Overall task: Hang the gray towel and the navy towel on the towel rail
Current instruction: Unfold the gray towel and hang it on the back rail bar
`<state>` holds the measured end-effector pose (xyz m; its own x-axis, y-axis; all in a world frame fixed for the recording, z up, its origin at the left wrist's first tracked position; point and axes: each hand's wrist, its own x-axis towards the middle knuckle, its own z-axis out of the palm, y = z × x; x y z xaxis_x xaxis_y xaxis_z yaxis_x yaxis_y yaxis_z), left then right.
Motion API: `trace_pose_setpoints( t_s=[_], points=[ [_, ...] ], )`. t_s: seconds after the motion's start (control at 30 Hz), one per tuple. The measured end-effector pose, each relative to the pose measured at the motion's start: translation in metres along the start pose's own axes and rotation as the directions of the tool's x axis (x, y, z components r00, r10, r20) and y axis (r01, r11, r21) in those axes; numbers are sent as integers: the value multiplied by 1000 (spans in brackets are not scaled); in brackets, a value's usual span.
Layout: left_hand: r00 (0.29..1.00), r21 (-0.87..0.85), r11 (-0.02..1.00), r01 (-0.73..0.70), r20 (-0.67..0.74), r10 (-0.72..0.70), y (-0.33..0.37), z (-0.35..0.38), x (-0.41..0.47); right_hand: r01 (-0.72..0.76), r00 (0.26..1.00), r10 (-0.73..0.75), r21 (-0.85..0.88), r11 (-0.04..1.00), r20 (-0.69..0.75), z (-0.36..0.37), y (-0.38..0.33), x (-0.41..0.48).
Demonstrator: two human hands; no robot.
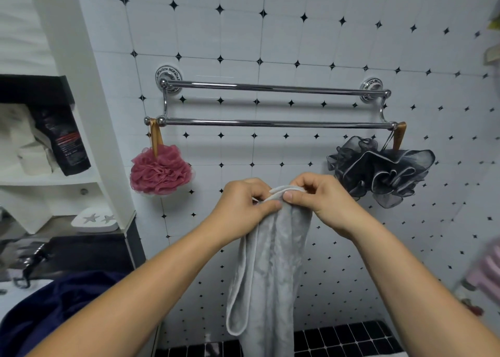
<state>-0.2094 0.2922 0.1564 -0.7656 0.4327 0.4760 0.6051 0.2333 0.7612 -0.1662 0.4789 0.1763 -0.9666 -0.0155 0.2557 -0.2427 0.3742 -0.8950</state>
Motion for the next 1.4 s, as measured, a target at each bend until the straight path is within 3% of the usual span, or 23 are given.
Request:
trace_pose_setpoints(
  t_s=[0.13,0.23,0.37,0.47,0.53,0.6,0.77,0.87,0.93,1.03,1.13,1.17,1.23,1.3,1.33,1.37,1.4],
  points=[
    [1000,-29,1000,0,12,0,-4,-2,6,20,997,-21,-12,1000,-73,-1,-1,0],
    [993,130,991,21,109,-36,-26,9,-7,36,985,-32,21,999,-172,0,-8,5],
    [940,419,900,119,246,-238,-83,15,-46,60,961,-54,17,998,-270,-14,-15,12],
    [864,613,773,160,293,-411,-118,-4,-66,53,957,-59,-29,998,-286,-33,-10,14],
    [818,657,728,194,301,-490,-133,-23,-74,15,957,-32,-58,998,-289,-45,-2,13],
    [800,591,763,264,307,-515,-139,-47,-74,-58,960,24,-116,992,-277,-57,11,12],
    [900,240,887,394,97,-426,-123,-103,-52,-296,943,227,-300,907,-243,-83,45,6],
    [934,102,928,358,-44,-356,-109,-112,-35,-364,928,366,-380,850,-70,-86,53,4],
    [927,28,941,338,-181,-327,-105,-115,-26,-391,913,409,-267,881,11,-90,53,4],
    [897,24,945,326,-322,-302,-101,-116,-17,-394,911,392,12,919,-124,-88,50,10],
    [938,318,926,204,-333,-92,-86,-109,-7,-332,876,375,185,925,-304,-72,45,19],
    [941,398,903,164,-339,-21,-80,-108,-3,-337,892,375,179,924,-252,-69,42,17],
    [890,313,922,227,-451,-66,-70,-117,9,-411,908,395,116,904,137,-65,35,7],
    [784,18,942,335,-560,-268,-58,-126,20,-458,766,358,64,887,533,-64,27,-8],
    [749,-60,936,346,-583,-314,-53,-128,24,-456,744,318,98,885,588,-64,24,-11],
    [744,-53,933,357,-588,-318,-49,-130,27,-452,787,302,168,876,538,-63,23,-8],
    [775,-6,929,369,-549,-312,-46,-132,28,-424,867,315,238,874,387,-62,25,-3]
  ],
)
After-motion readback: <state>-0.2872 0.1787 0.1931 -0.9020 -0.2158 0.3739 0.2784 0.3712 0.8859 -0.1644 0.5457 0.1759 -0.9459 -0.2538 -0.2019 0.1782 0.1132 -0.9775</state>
